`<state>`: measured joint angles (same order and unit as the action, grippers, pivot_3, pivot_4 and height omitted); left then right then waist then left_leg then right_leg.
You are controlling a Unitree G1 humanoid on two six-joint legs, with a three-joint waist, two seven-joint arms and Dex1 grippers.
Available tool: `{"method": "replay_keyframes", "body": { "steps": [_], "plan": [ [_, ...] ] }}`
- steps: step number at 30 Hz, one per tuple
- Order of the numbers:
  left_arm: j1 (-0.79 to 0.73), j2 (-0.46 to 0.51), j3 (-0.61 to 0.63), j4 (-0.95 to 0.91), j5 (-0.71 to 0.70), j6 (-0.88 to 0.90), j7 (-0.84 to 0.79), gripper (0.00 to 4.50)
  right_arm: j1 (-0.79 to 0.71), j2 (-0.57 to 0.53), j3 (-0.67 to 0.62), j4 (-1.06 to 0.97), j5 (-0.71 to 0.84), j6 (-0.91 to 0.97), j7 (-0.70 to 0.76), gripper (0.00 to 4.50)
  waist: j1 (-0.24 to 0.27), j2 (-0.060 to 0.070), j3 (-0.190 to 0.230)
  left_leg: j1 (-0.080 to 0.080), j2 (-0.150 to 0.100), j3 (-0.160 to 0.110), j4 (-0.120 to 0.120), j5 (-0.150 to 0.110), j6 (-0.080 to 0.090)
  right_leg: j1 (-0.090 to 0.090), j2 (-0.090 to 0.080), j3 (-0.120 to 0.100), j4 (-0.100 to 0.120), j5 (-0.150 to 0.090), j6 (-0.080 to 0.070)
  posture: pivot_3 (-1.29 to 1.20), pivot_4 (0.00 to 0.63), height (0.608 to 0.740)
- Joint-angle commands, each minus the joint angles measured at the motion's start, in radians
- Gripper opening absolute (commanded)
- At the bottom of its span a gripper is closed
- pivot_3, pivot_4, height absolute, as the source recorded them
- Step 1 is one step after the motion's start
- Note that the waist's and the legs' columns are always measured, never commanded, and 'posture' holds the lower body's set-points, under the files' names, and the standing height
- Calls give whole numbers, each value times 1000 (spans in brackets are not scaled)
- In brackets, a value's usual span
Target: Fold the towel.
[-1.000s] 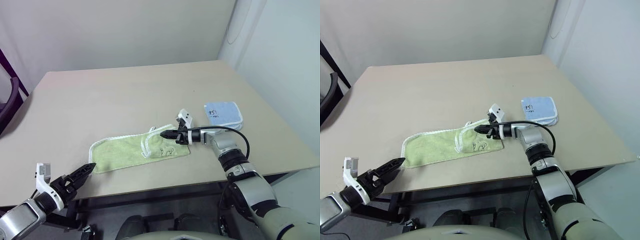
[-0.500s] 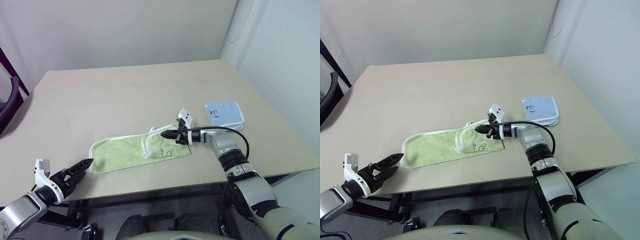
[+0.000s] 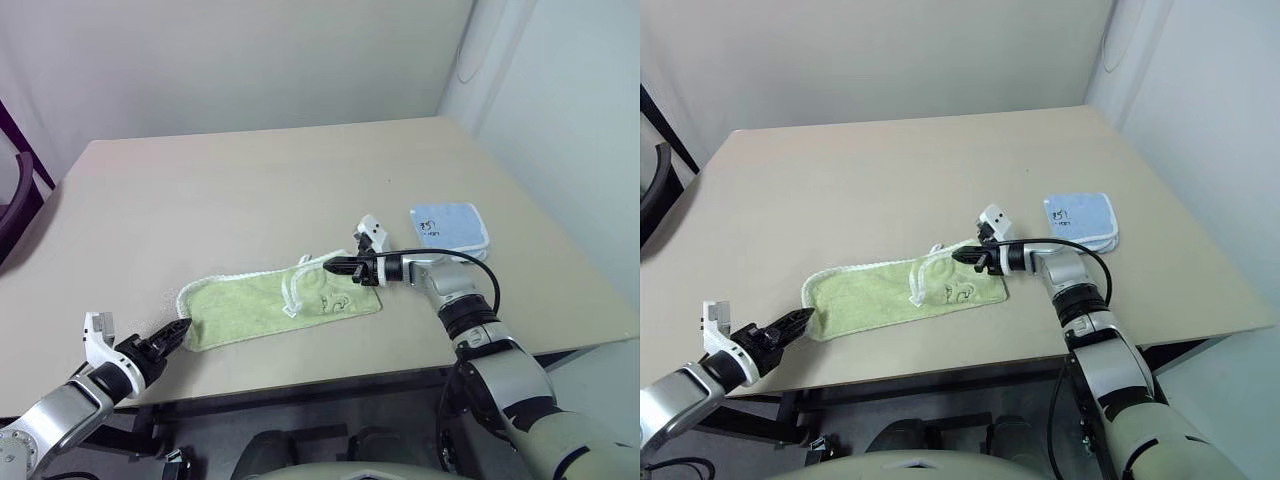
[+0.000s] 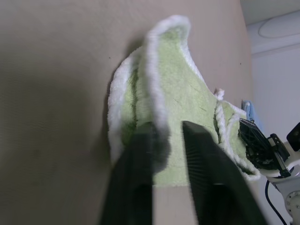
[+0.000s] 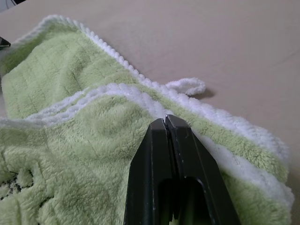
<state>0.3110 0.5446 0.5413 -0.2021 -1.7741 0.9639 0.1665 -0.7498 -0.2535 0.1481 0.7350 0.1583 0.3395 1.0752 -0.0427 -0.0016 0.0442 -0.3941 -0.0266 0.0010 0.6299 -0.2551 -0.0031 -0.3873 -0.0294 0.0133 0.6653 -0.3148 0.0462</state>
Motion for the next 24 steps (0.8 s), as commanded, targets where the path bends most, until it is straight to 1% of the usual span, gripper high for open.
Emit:
{"method": "replay_keyframes", "body": {
  "steps": [1,3,10,17,24],
  "plan": [
    [11,15,6,-76,-65,-33,26,26,-36,2,-18,2,5,-9,-3,0,0,0,0,0,0,0,0,0,0,0,0,0,0,0,0,0,0,740],
    [29,22,3,-109,-86,-42,33,26,-34,3,-16,1,5,-14,-1,0,-1,0,0,0,0,0,0,0,0,0,0,0,0,0,0,0,0,740],
    [52,37,-27,-159,-74,-84,47,26,-31,6,-14,10,2,-21,-4,0,0,0,0,0,0,0,0,0,0,0,0,0,0,0,0,0,0,740],
    [-23,77,-64,-181,-122,-117,71,26,-40,-5,-31,21,12,-19,-6,0,3,0,0,0,0,0,0,1,1,0,0,0,0,0,0,0,0,740],
    [-93,110,-118,-178,-131,-123,71,26,-44,-12,-49,28,13,-20,-20,0,1,0,0,0,0,0,0,1,2,3,1,0,0,0,0,0,0,740]
  ]
}}
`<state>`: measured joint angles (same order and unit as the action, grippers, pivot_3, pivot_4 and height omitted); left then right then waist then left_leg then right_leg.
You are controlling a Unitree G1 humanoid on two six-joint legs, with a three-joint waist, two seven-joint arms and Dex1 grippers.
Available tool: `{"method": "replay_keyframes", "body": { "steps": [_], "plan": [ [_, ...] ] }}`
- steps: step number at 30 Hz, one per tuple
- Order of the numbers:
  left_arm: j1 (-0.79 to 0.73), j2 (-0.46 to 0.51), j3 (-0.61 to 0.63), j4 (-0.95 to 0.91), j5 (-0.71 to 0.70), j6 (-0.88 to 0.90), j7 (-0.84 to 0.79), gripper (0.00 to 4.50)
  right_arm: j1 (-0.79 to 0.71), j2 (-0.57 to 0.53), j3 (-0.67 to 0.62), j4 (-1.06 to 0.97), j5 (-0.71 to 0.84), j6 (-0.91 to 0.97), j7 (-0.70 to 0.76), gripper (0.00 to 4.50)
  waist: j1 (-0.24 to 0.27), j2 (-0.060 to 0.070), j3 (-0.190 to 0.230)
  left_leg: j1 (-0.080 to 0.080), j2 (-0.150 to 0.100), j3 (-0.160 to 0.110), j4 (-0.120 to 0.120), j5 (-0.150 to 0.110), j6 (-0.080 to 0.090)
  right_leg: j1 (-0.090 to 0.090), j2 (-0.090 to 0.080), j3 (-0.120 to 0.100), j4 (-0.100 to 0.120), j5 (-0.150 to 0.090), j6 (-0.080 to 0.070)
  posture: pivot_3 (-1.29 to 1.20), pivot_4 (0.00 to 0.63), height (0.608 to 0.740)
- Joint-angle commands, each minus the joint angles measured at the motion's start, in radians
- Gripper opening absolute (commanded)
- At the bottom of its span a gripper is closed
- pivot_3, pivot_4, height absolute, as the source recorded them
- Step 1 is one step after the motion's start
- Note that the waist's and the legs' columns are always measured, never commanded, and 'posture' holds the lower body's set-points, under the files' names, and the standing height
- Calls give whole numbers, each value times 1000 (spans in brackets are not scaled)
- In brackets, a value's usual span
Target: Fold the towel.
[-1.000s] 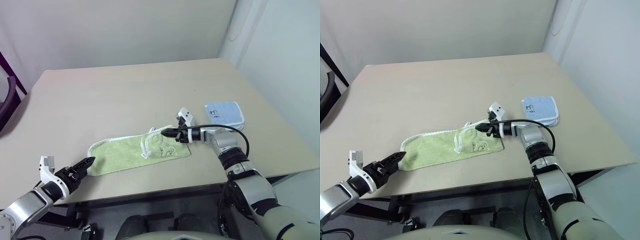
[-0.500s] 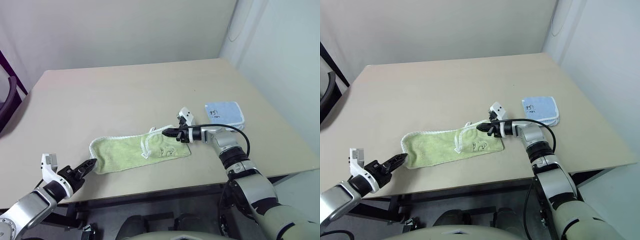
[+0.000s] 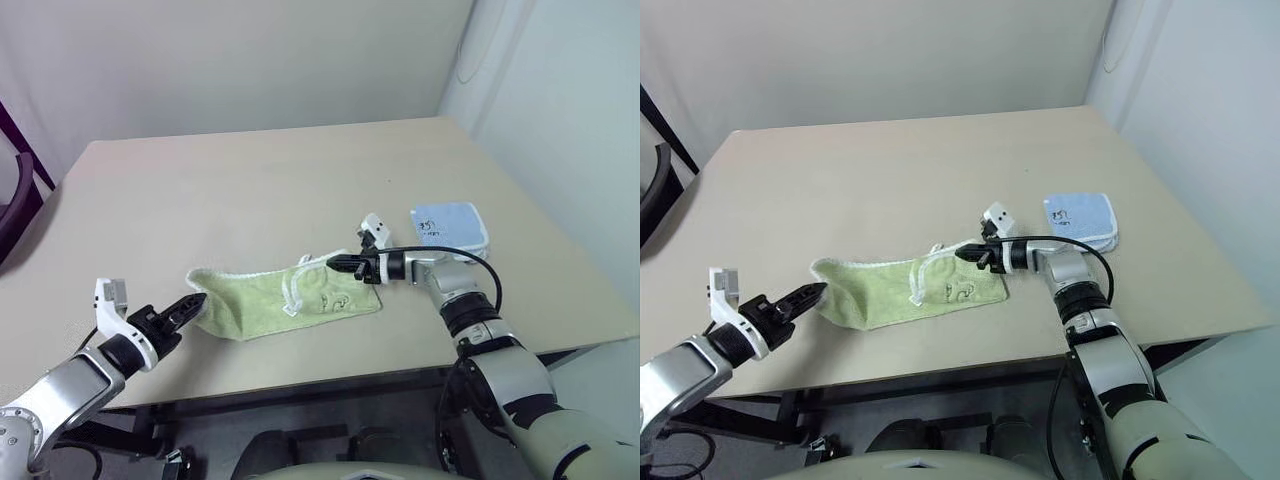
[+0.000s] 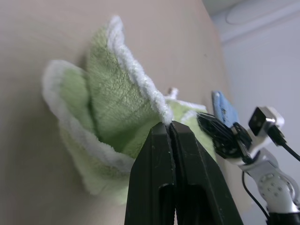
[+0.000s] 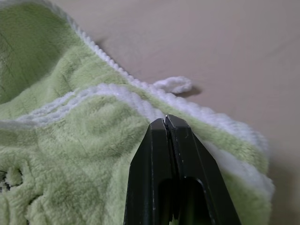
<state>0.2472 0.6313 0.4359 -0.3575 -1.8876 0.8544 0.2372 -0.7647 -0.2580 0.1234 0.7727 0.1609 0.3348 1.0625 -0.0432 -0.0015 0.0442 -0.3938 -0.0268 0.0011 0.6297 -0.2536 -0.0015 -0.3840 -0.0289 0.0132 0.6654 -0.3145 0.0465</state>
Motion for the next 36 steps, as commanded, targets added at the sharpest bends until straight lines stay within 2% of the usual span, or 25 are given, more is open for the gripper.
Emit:
{"method": "replay_keyframes", "body": {
  "steps": [1,6,11,19,25,31,36],
  "plan": [
    [-33,24,-20,-19,-17,-14,1,26,-26,-7,-26,-12,9,-15,-8,0,2,0,0,0,0,0,0,0,0,0,0,0,0,0,0,0,0,740],
    [-57,29,-70,-4,2,-1,-24,26,-15,-7,-33,-21,8,-15,-18,0,1,0,0,0,0,0,0,1,0,1,0,0,0,0,0,0,0,740],
    [-149,24,-149,26,32,11,-35,26,-13,-10,-53,-18,17,-9,-39,0,8,0,0,1,0,0,1,1,0,2,0,0,0,0,0,0,0,740],
    [-395,-11,-287,198,186,77,-125,26,-25,-18,-108,-17,39,10,-84,0,11,-1,0,1,0,0,2,1,0,3,1,0,1,1,2,0,0,740],
    [-558,-60,-352,280,267,159,-209,26,10,-41,-132,-57,46,25,-109,0,9,-1,0,1,-1,0,2,2,-1,3,2,0,1,2,4,0,0,740],
    [-643,-116,-369,321,276,226,-222,26,68,-63,-143,-137,62,62,-138,0,4,-1,0,1,0,0,2,2,-1,3,2,0,1,3,6,0,0,740],
    [-744,-201,-439,387,351,291,-251,26,87,-78,-173,-165,75,83,-182,0,9,-1,0,1,0,0,5,2,-1,4,3,0,2,4,8,0,0,740]
  ]
}}
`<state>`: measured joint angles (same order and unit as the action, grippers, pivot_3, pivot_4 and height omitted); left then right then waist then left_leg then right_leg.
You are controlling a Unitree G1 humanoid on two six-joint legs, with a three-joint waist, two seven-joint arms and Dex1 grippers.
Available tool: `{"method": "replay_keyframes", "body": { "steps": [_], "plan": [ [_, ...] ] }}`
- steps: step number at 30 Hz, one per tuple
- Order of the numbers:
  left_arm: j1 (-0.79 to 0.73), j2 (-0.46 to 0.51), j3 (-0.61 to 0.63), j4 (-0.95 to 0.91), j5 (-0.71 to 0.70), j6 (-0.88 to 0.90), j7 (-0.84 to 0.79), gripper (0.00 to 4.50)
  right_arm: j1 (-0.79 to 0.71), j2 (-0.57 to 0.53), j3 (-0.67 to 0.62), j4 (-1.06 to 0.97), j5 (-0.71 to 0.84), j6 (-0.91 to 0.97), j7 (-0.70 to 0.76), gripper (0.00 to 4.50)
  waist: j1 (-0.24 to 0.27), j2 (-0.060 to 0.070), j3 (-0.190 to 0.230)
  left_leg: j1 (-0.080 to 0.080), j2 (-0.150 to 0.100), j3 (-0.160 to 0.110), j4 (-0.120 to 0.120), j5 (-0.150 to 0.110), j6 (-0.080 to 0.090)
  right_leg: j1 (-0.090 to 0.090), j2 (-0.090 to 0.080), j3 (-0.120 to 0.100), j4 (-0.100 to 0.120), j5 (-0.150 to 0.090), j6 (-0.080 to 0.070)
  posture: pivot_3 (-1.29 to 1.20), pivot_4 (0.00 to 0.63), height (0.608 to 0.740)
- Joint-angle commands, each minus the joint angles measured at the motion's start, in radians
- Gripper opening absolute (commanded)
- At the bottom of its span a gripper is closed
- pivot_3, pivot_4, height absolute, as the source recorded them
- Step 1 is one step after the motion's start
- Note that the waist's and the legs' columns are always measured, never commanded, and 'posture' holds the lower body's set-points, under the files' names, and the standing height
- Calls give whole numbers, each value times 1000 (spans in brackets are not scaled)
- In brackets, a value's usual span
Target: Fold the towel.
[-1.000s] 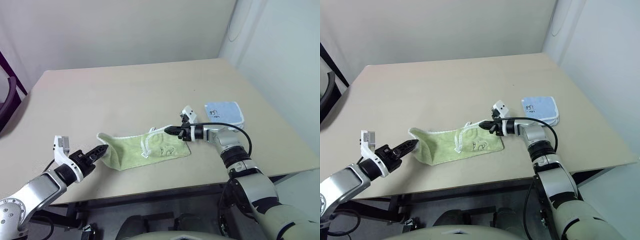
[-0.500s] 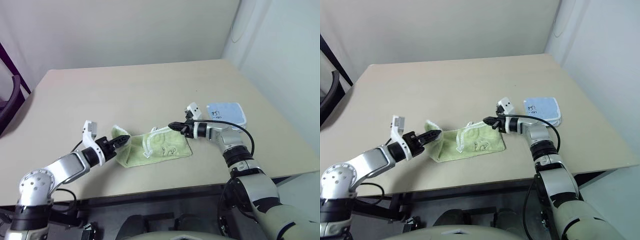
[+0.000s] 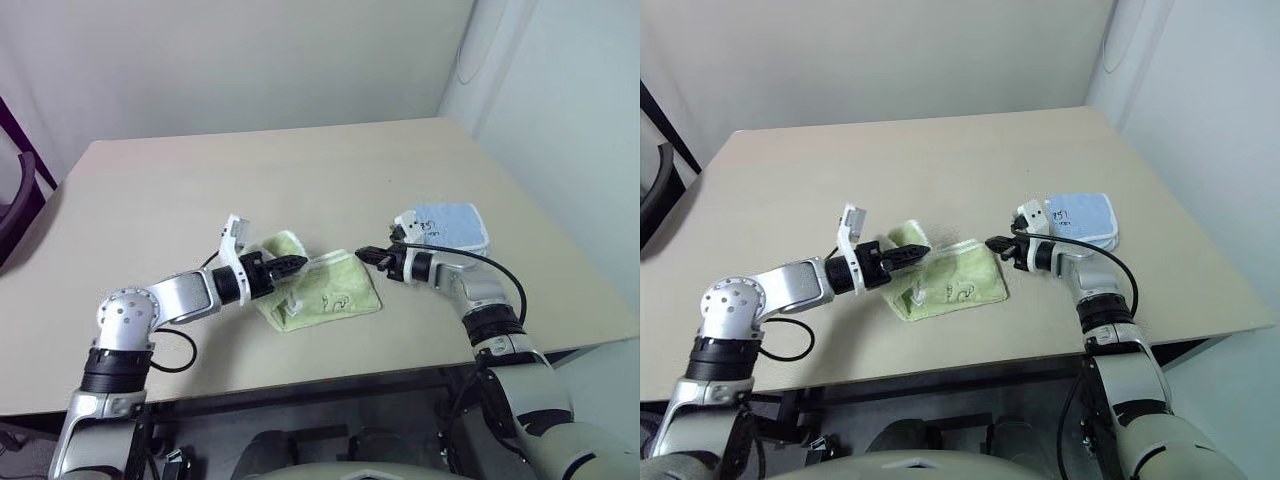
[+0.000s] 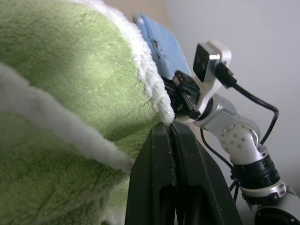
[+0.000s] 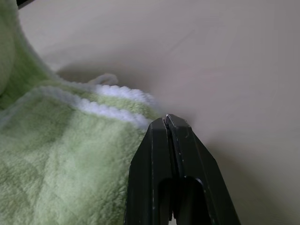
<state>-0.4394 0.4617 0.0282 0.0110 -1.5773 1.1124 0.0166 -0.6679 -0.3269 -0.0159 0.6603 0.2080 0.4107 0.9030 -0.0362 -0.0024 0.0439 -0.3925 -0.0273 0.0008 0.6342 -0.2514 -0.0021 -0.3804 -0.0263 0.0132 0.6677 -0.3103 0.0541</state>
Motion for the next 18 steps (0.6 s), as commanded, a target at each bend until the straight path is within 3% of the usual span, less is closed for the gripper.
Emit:
{"method": "replay_keyframes", "body": {
  "steps": [1,8,18],
  "plan": [
    [-76,-48,-40,34,56,44,-42,26,-9,-11,-38,-57,29,9,-32,0,3,0,0,0,0,0,1,0,0,1,0,0,0,0,0,0,0,740],
    [-203,-156,-111,172,256,86,-187,26,10,-21,-86,-63,39,16,-116,0,8,0,0,0,0,0,3,0,0,2,1,0,0,1,1,0,0,740],
    [-297,-229,-201,269,545,78,-409,26,42,-31,-116,-84,46,25,-186,0,20,0,0,0,0,0,3,0,0,2,1,0,0,1,1,0,0,740]
  ]
}}
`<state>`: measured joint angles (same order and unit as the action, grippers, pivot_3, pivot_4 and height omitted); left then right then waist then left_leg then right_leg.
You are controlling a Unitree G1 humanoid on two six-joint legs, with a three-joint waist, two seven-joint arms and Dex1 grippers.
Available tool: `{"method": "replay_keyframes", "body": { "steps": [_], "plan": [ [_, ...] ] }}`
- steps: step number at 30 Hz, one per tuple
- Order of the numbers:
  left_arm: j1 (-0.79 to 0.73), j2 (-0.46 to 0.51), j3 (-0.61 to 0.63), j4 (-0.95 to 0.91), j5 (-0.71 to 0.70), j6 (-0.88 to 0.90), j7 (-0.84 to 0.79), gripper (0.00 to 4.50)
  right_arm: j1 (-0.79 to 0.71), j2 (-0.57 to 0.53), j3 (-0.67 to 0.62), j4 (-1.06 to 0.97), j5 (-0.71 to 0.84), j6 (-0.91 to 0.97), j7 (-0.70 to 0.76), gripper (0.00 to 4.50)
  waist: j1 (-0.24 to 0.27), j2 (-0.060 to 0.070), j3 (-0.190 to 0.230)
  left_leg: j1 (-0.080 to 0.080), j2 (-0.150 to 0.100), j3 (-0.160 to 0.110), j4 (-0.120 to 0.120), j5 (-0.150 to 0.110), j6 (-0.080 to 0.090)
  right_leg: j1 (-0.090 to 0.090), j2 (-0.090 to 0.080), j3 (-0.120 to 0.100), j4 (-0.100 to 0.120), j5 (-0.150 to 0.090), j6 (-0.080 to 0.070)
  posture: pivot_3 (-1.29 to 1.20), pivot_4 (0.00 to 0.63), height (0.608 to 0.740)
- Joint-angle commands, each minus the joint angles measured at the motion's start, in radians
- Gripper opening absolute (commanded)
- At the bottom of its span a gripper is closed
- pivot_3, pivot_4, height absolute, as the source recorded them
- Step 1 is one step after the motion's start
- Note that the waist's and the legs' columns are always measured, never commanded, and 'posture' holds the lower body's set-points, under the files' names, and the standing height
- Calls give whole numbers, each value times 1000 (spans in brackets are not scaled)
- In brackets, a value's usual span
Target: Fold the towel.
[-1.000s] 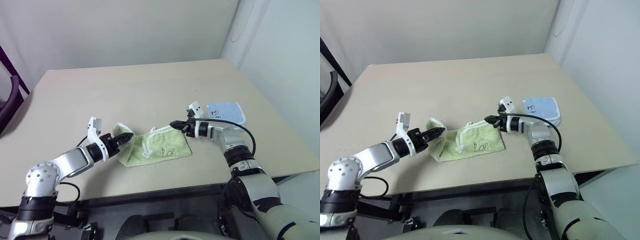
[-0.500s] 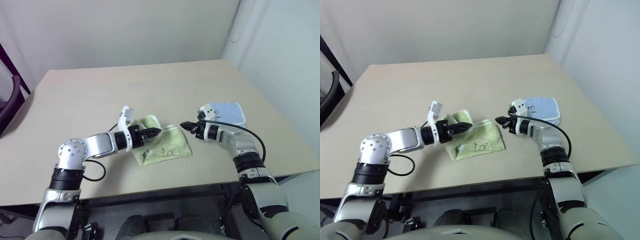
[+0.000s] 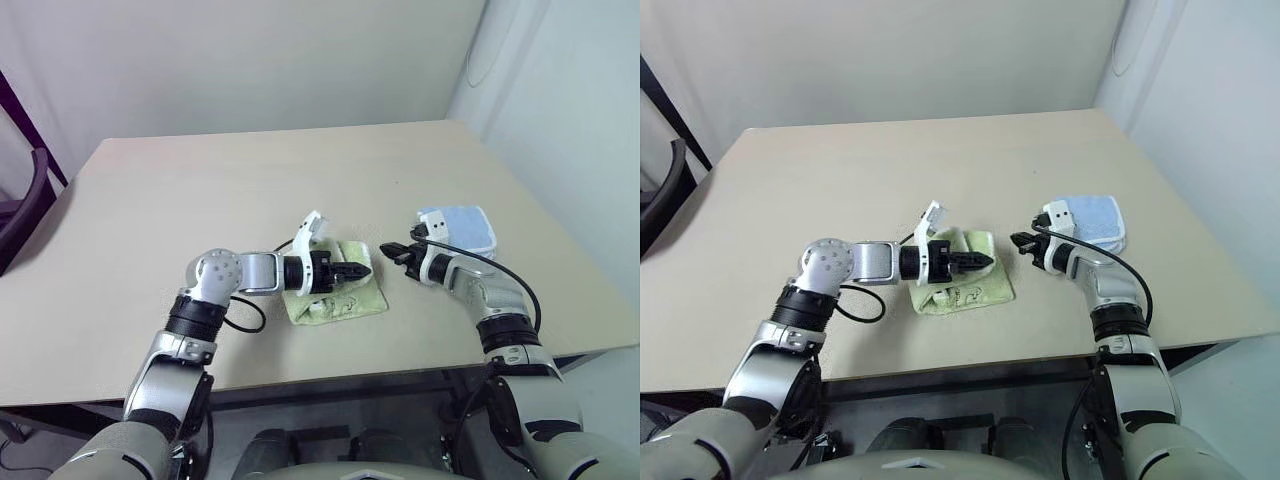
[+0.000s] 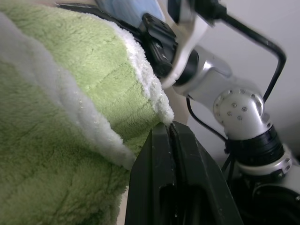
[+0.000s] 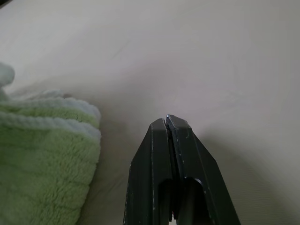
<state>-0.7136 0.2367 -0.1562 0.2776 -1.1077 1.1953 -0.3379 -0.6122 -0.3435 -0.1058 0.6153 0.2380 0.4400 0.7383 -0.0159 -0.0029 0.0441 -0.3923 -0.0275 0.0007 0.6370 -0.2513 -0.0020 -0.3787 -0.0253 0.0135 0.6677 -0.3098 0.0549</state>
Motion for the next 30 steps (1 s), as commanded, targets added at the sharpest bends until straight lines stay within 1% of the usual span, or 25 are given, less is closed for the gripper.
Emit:
{"method": "replay_keyframes", "body": {
  "steps": [1,4,6,9,15,17,19,23,25,27,30],
  "plan": [
    [-25,-9,-12,-3,82,1,-77,26,-13,-16,-28,-37,17,-4,-28,0,-2,0,0,0,0,0,0,0,0,0,0,0,0,0,0,0,0,740],
    [-29,-12,-21,-33,109,31,-141,26,-11,-21,-31,-30,18,-6,-39,0,-1,0,0,0,0,0,0,0,0,0,0,0,0,0,0,0,0,740],
    [-25,-22,-25,-35,142,32,-154,26,-10,-21,-32,-26,16,-10,-42,0,-1,0,0,0,0,0,-1,0,0,0,0,0,0,0,0,0,0,740],
    [-2,-37,-22,-38,183,19,-180,615,-15,-21,-31,-25,3,-23,-67,0,0,0,0,0,0,0,0,0,0,0,0,0,0,0,0,0,0,740],
    [54,-15,4,-139,194,35,-255,2633,-23,-30,-24,-37,5,-23,-63,0,-1,0,0,0,0,0,-1,0,0,0,0,0,0,0,0,0,0,740],
    [68,-4,37,-184,165,43,-284,3388,-30,-32,-23,-24,4,-28,-61,0,-3,0,0,0,0,0,0,0,0,0,0,0,0,0,0,0,0,740],
    [87,25,65,-274,147,32,-313,4067,-45,-30,-28,-15,10,-34,-59,0,-4,0,0,0,0,0,0,0,0,0,0,0,0,0,0,0,0,740],
    [104,70,118,-378,116,29,-350,4067,-67,-23,-41,-12,29,-32,-54,0,-3,0,0,0,1,0,0,0,0,0,0,0,0,0,0,0,0,740],
    [93,93,178,-422,75,32,-353,4067,-82,-19,-43,-14,43,-19,-36,0,-3,0,0,0,1,0,0,0,0,0,0,0,0,0,0,0,0,740],
    [79,113,222,-439,50,36,-345,4067,-96,-16,-39,-6,50,-13,-26,0,-3,0,0,0,1,0,0,0,0,0,0,0,0,0,0,0,0,740],
    [72,136,255,-427,47,36,-330,4067,-118,-13,-36,13,51,-12,-25,0,-3,0,0,0,1,0,0,0,0,0,0,0,0,0,0,0,0,740]
  ]
}}
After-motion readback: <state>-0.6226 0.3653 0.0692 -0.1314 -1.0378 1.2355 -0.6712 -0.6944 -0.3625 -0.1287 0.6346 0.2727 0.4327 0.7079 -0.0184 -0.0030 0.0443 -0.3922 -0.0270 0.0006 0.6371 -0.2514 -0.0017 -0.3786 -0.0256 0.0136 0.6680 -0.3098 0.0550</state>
